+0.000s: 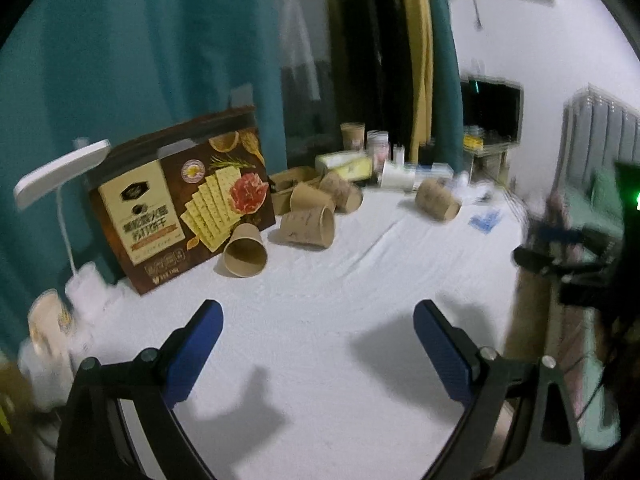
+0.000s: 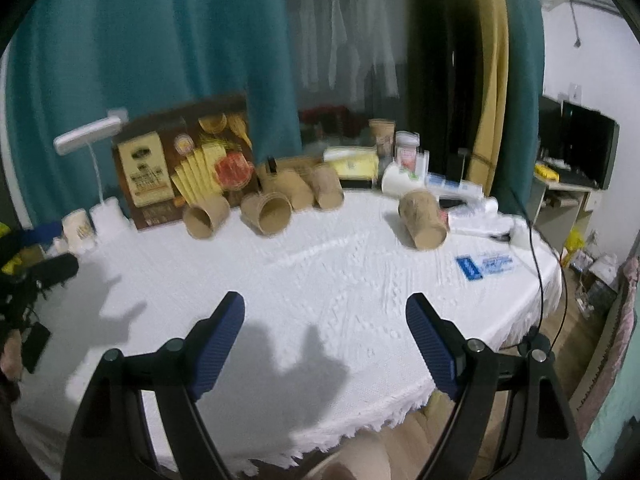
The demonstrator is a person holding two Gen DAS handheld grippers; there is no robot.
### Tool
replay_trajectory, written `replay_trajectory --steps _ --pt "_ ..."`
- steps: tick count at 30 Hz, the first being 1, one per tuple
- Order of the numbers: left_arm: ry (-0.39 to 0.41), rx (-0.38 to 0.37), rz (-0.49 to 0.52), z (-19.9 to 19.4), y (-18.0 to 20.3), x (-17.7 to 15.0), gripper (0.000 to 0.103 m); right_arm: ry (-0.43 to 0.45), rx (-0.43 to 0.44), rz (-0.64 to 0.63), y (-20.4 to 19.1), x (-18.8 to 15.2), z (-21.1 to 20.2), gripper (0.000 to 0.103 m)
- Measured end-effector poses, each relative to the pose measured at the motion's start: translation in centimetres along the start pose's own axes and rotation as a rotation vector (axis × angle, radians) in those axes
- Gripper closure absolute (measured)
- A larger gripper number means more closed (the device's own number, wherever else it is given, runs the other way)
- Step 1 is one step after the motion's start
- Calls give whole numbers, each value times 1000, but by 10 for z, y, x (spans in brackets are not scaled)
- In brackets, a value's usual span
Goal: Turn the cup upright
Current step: 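Reach the left tool to a kraft paper cup lying by the cracker box and grasp it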
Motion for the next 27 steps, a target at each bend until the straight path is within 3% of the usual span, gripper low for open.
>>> replay_trajectory --steps 3,11,14,16,22,27 --pt "-79 -23 116 44 -4 -3 7 -49 -10 1 7 -6 27 22" --pt "-265 -124 404 173 -17 -10 8 -83 -17 16 25 -9 82 22" --pt "-310 -199 509 215 -16 -12 15 -105 -21 24 31 -11 97 22" --pt "-342 -206 615 242 -14 -15 18 -120 -27 27 36 -13 109 22" --pt "-377 -244 806 300 -9 -13 18 -146 -51 44 48 -17 134 22" --pt "-386 -352 980 330 5 -17 18 -165 -68 50 57 -20 149 22"
Point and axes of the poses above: each gripper's, at about its wrist camera, not at the fingertips, and z roughly the way its jaws point, y to its right, x to its top, the point moved 4 cm from there along z, roughly the way its jaws point, and after that the axes turned 15 degrees about y, right-handed, at the moved point
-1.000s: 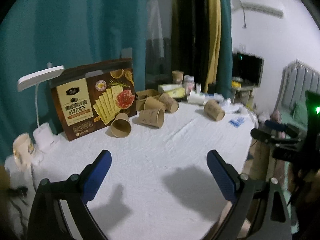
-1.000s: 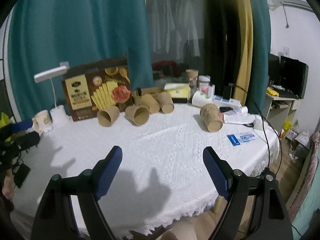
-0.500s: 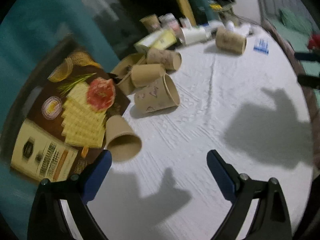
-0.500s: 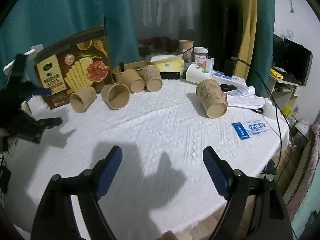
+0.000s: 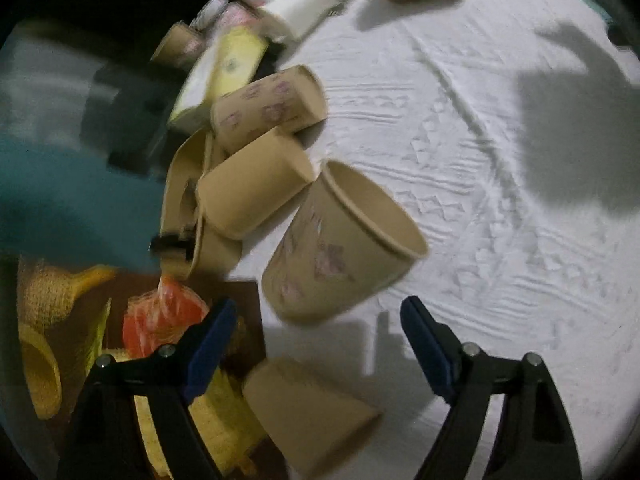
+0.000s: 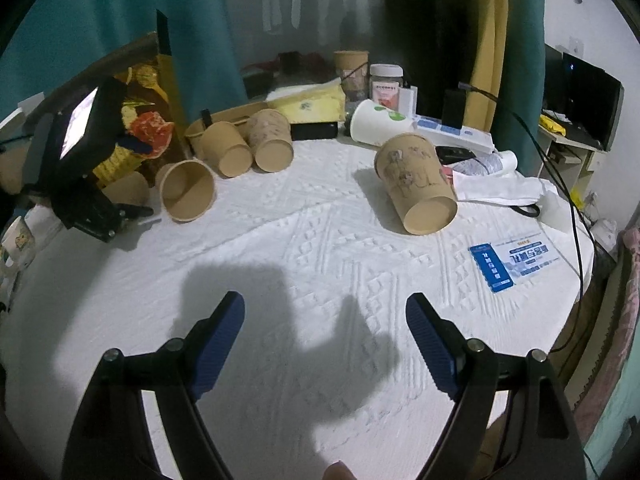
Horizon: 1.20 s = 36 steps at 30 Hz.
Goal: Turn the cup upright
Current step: 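Reach the left tool to a kraft paper cup lying by the cracker box and grasp it, then lift the kraft cup with the left tool and turn it upright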
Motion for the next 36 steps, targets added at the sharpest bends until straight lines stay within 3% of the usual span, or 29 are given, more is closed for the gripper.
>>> replay_trajectory --steps 7,10,15,18,21,24,28,32,36 --pt "37 -127 175 26 5 19 19 -6 -22 17 12 2 8 22" --pt "9 -133 217 39 4 25 33 -7 -31 29 18 1 7 22" --pt "3 -133 176 46 -8 37 37 3 -39 40 24 0 -3 22" --pt "12 -140 92 37 -17 41 38 18 -36 43 23 1 -14 22" --pt "8 -139 -40 20 -28 44 38 36 -30 51 23 2 -27 22" --pt "-13 -146 -255 2 -40 49 38 60 -18 59 22 2 -43 22" --pt "9 -267 -630 -37 -34 44 38 74 8 78 20 -6 -65 22" --pt "28 -337 -981 -84 4 28 38 80 47 102 21 -19 -88 22" --pt "53 -329 -1259 -125 56 10 38 72 78 119 23 -33 -105 22"
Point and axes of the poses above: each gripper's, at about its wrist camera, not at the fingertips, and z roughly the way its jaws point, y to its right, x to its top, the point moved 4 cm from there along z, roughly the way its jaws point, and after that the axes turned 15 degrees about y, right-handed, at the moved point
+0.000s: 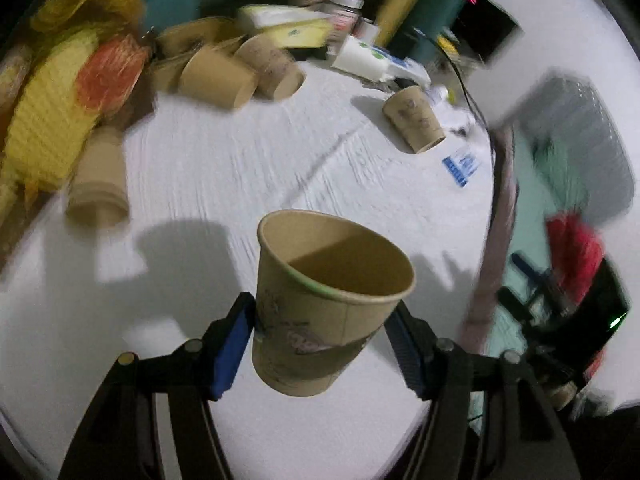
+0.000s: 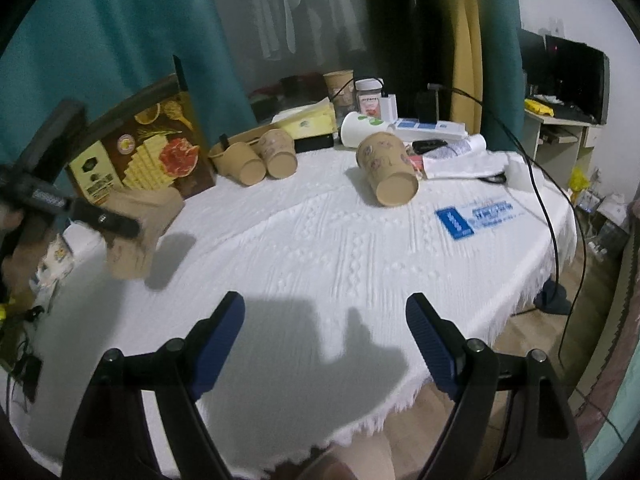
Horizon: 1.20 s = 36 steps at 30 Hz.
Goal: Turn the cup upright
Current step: 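Lift the kraft cup with the left tool and turn it upright, then close the right tool on the kraft cup while the left tool releases it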
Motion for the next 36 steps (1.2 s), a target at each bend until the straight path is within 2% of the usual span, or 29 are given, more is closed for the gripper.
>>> replay_trajectory --steps 1,4,8,12,16,19,23,30,33,35,36 --pt "9 -11 -93 -5 3 -23 38 -2 9 4 1 -3 -5 22" --pt "40 -27 -286 -14 6 -69 38 -13 33 8 1 -10 -15 22" --pt "94 -26 -528 -11 -6 -108 38 -17 69 -7 -8 -14 -23 22" --pt "144 -26 -713 -7 -15 -137 38 -23 97 -13 -17 -15 -23 22" --pt "187 9 -780 -4 -32 -141 38 -35 113 -20 -26 -16 -18 22" --pt "203 28 -793 -1 -45 -142 38 -43 119 -31 -34 -17 -13 22" --pt "224 26 -773 -4 -50 -138 38 -53 119 -39 -40 -18 -8 22" --pt "215 -6 -766 -5 -55 -139 37 -66 116 -58 -48 -19 -2 22" --pt "212 -42 -767 -6 -54 -137 32 -78 117 -78 -53 -20 1 22" --pt "230 -61 -757 -11 -53 -135 19 -90 126 -91 -57 -21 5 22" --pt "248 -70 -740 -14 -52 -132 18 -99 134 -99 -60 -21 8 22"
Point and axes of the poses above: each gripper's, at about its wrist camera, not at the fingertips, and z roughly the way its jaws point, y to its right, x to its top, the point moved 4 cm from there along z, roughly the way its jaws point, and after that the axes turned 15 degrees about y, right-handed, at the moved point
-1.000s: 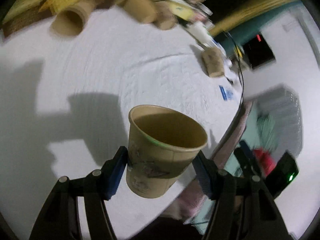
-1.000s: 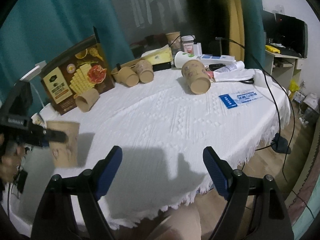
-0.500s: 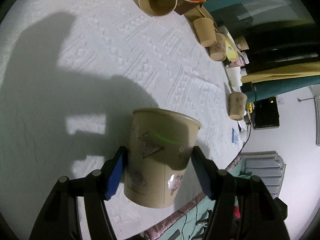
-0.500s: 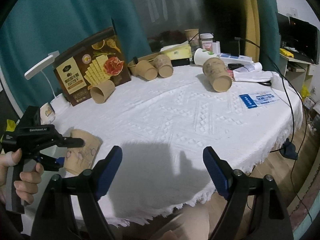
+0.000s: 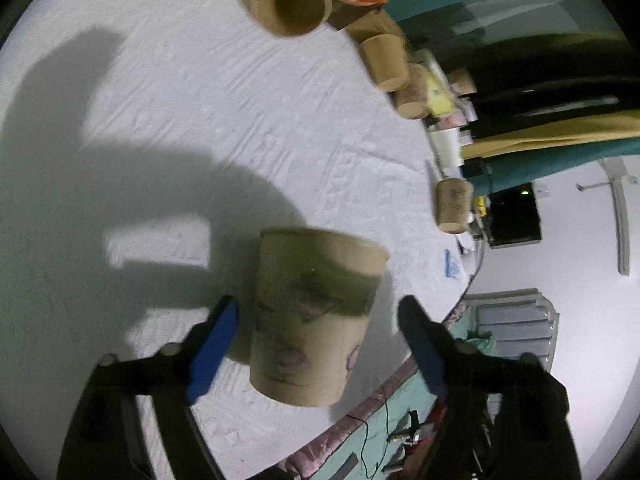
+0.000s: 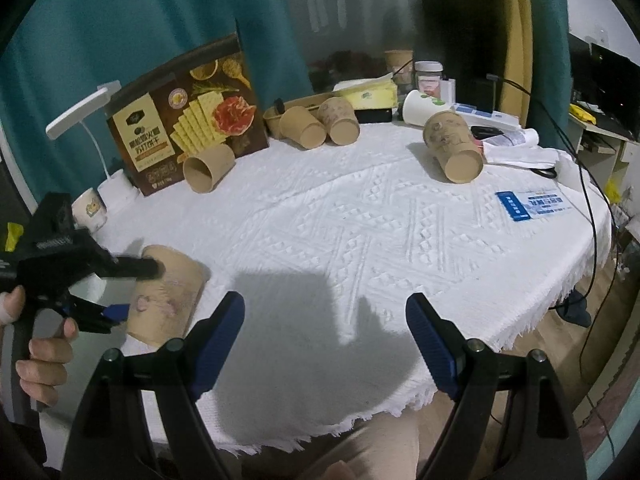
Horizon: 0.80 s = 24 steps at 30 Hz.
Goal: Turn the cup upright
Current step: 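Close the right tool on the kraft cup while the left tool releases it, then carry the upright kraft cup with the right tool and lower it onto the tablecloth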
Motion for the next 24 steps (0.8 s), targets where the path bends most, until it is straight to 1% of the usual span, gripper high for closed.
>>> replay_trajectory --steps 3,5,7,9,10,12,14,16,19,22,24 --pt "31 -23 31 -11 3 6 16 -43 45 -49 -11 2 11 22" --pt "50 -57 39 -23 2 10 16 -83 106 -64 -21 7 20 22" --pt "84 -80 76 -39 0 13 16 -142 189 -29 -29 11 31 22" --pt "129 -74 125 -55 -4 15 16 -205 258 15 -40 14 45 22" --pt "176 -51 179 -68 -8 15 16 -239 288 28 -49 16 55 22" --pt "268 25 297 -89 -15 14 16 -306 329 40 -66 16 73 22" --pt "354 119 420 -108 -22 10 16 -362 339 42 -81 13 84 22" --pt "405 192 517 -123 -30 6 16 -412 335 21 -94 9 94 22" --pt "442 247 602 -138 -40 0 16 -471 336 9 -106 6 106 22" --pt "465 262 638 -146 -47 -1 16 -527 347 6 -119 3 118 22" --pt "473 263 648 -148 -50 -1 16 -543 340 0 -124 3 125 22"
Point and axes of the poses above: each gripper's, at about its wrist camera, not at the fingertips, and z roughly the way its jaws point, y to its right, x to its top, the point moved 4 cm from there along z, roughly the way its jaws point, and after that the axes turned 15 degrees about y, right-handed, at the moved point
